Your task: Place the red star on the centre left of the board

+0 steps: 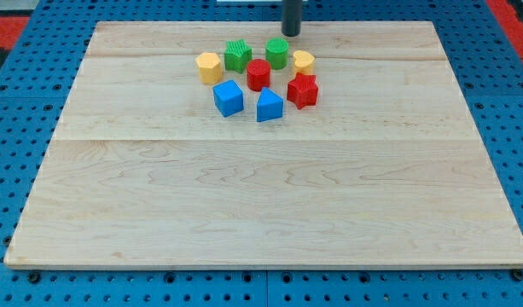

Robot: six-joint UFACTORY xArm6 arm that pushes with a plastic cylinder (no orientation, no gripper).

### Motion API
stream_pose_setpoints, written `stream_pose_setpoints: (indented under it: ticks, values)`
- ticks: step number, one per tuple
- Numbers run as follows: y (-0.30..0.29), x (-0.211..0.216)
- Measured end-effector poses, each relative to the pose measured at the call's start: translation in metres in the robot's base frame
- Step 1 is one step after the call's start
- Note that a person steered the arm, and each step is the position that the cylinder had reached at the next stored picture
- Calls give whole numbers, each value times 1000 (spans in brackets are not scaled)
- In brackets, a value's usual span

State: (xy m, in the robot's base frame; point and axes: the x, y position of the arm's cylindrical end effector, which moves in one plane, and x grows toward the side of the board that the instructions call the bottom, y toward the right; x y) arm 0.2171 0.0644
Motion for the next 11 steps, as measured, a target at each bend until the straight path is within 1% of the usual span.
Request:
stream_pose_setpoints:
  ticks: [1,2,3,4,5,6,8,9,10,11]
  values:
    - [58,21]
    - [56,81]
    - [11,126]
    - [-41,135]
    - [-45,146]
    - [-108,174]
    - [-177,189]
    - [-247,189]
    - [-227,189]
    - [-162,185]
